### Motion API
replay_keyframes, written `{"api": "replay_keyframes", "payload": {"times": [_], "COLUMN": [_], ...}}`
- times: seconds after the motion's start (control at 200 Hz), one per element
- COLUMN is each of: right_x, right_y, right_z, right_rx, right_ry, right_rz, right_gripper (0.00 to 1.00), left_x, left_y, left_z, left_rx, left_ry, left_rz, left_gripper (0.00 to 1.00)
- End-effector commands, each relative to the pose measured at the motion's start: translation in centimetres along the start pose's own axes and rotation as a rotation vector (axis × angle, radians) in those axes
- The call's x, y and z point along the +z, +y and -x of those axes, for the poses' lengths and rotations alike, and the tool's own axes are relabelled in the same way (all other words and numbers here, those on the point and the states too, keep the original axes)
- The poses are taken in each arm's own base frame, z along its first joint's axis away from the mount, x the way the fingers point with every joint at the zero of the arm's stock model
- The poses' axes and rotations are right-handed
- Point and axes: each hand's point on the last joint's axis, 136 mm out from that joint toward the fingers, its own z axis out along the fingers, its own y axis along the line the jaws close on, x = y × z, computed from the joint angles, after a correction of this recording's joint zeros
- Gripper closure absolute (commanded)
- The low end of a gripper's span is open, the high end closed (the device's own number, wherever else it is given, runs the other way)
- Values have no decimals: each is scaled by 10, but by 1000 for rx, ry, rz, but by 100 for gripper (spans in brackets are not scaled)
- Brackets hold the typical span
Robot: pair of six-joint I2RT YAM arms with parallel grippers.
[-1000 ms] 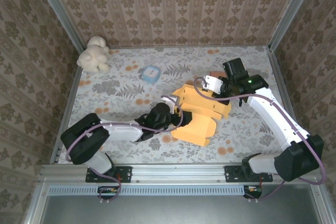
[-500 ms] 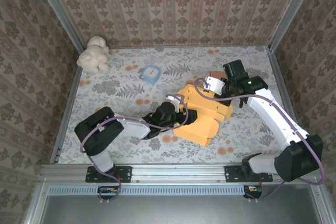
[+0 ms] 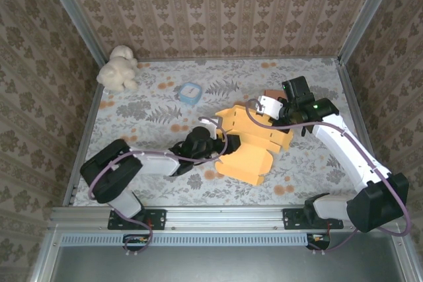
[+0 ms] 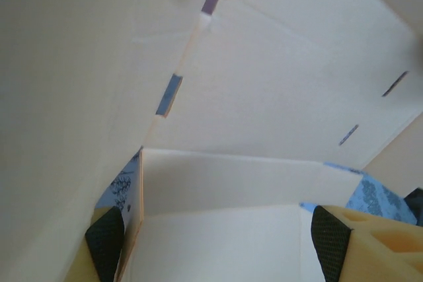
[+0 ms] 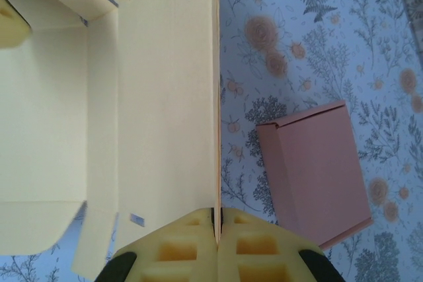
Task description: Fold the paper box
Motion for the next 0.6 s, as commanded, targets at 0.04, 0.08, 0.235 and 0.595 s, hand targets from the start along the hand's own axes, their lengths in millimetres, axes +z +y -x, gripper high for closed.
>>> {"api": "replay_keyframes", "payload": {"times": [0.04, 0.08, 0.235, 0.595], "right_x": [-4, -4, -5, -16], "right_y": [2, 1, 0, 10], "right_z": [12, 10, 10, 21], "right_rx": [-15, -14, -18, -172], "right_ry": [-69, -65, -67, -206], "right_rz": [3, -1, -12, -77], "right_gripper": [100, 100, 100, 100], "left_x": [-27, -35, -64, -129], "left_y": [-11, -12, -5, 21], "left_z": [16, 18, 23, 55], "left_rx": [68, 83, 134, 245], "left_ry": [-36, -40, -57, -230], "left_rz": [-14, -7, 68, 244], "left_gripper": [21, 21, 21, 19]}}
